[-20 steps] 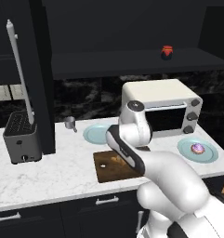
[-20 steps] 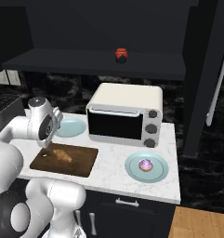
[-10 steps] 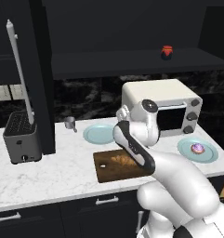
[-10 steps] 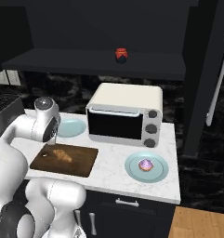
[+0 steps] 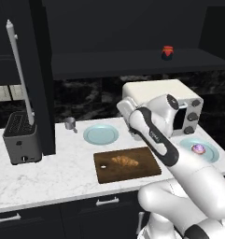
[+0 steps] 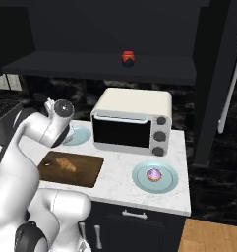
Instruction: From the different types of pastries on the counter, select a croissant and place it on the cutting board. Then retrieve a jar of jam from the cabinet and place it alongside the croissant on the cutting board.
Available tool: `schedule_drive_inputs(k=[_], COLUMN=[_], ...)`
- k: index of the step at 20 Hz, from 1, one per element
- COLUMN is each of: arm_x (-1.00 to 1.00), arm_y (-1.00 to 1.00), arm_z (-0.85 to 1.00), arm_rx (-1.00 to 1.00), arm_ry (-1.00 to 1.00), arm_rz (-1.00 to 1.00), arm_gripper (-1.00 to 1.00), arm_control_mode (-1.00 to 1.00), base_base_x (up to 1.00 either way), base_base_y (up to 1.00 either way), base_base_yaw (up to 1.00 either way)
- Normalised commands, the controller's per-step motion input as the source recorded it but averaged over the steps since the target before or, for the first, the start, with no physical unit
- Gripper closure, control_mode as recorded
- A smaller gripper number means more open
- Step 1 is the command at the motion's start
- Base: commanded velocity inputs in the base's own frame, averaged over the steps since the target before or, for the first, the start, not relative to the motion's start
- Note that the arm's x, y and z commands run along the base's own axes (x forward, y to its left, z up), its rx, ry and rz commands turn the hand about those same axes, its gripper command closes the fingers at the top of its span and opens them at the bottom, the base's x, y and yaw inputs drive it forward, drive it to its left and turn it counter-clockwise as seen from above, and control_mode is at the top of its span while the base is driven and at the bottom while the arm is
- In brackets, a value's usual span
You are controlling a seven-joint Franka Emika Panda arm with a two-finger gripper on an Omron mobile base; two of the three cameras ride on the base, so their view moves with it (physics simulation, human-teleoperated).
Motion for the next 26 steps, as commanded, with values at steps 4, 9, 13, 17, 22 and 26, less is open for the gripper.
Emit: schedule_drive_inputs(k=[4,9,13,17,22,26], arm_x=[0.0,0.0,0.0,0.0,0.08,0.11], arm_y=[0.0,0.0,0.04,0.1,0.0,0.0], arm_z=[0.69,0.67,0.06,0.39,0.98,0.99], arm_rx=[-0.13,-0.12,-0.05,-0.09,-0.13,-0.15], arm_ry=[-0.33,-0.34,-0.03,-0.2,-0.38,-0.36], arm_rz=[0.35,0.31,0.07,0.05,0.05,0.08], arm_gripper=[-1.0,-1.0,-1.0,-1.0,-1.0,-1.0], arm_control_mode=[-1.0,-1.0,-1.0,-1.0,-1.0,-1.0], base_base_x=[0.0,0.0,0.0,0.0,0.0,0.0], base_base_y=[0.0,0.0,0.0,0.0,0.0,0.0], base_base_yaw=[0.0,0.0,0.0,0.0,0.0,0.0])
